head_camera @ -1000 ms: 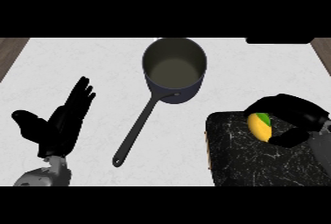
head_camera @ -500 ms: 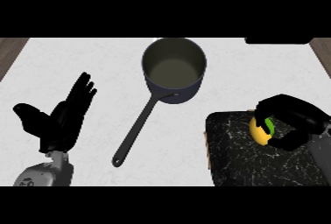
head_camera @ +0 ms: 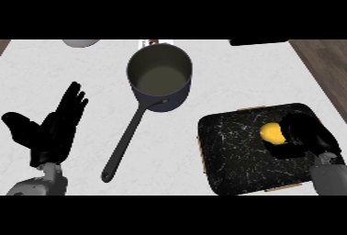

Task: Pick the lemon from the tray and place it in the pot

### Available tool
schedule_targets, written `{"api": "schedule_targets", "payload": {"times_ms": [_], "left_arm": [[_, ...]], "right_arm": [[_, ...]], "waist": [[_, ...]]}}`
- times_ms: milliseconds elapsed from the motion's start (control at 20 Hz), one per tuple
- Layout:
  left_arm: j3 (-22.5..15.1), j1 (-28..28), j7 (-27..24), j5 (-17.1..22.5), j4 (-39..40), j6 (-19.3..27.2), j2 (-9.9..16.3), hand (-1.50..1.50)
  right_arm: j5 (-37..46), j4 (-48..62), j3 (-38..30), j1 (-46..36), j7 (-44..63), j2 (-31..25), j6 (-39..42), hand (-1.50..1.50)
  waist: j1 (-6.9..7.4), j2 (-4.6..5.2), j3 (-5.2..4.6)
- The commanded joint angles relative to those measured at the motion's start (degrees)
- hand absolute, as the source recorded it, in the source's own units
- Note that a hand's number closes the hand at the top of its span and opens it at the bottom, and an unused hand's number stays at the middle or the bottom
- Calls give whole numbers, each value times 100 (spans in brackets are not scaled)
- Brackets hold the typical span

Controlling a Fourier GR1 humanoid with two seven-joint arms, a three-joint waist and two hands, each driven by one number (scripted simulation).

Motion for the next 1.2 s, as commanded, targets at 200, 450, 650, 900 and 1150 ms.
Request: {"api": "schedule_targets", "payload": {"times_ms": [200,450,650,900,1150], "left_arm": [[112,132,50,6,-45,39,65,0],[14,137,21,-4,33,-1,6,0],[-55,129,30,14,-69,-82,23,0],[-199,-142,54,44,11,-204,-9,0],[-383,-147,12,-21,3,-228,-111,0]], "right_arm": [[1023,-1095,-153,350,2606,1044,-1176,150],[1875,-2199,569,72,3845,1732,-1444,150],[2710,-3052,1299,-359,4755,1751,-1382,150],[3470,-3692,2472,-1457,6087,1759,-716,150],[3778,-3655,3327,-2402,7538,1761,-78,150]], "waist": [[-139,-91,34],[112,-26,41],[346,-63,45],[623,47,68],[893,119,96]]}}
